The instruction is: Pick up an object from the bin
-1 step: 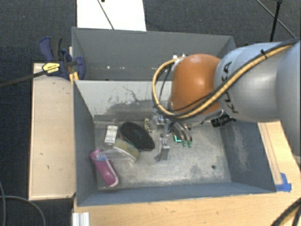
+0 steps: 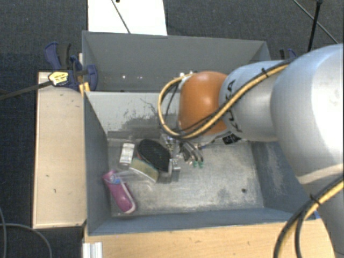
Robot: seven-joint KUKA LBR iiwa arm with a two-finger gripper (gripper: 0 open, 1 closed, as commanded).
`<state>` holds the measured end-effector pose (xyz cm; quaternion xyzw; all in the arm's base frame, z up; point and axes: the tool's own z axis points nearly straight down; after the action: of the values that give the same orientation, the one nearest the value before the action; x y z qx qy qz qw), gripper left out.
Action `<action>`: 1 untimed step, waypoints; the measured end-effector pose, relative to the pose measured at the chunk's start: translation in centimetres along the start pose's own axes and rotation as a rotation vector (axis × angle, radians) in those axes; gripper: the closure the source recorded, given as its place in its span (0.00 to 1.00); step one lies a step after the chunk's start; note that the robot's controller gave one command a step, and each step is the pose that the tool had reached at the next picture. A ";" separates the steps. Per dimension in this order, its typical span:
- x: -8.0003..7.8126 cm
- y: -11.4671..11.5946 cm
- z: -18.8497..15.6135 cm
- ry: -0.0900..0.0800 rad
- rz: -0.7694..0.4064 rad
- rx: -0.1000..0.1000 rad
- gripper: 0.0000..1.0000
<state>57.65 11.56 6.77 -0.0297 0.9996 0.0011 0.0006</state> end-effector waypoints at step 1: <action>0.0 -0.1 -0.3 -0.003 0.006 0.001 1.00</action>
Offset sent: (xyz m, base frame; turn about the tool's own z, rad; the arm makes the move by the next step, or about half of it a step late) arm 0.0000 0.0000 0.0000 0.0000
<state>57.69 11.43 7.07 -0.0267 0.9996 0.0005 0.0019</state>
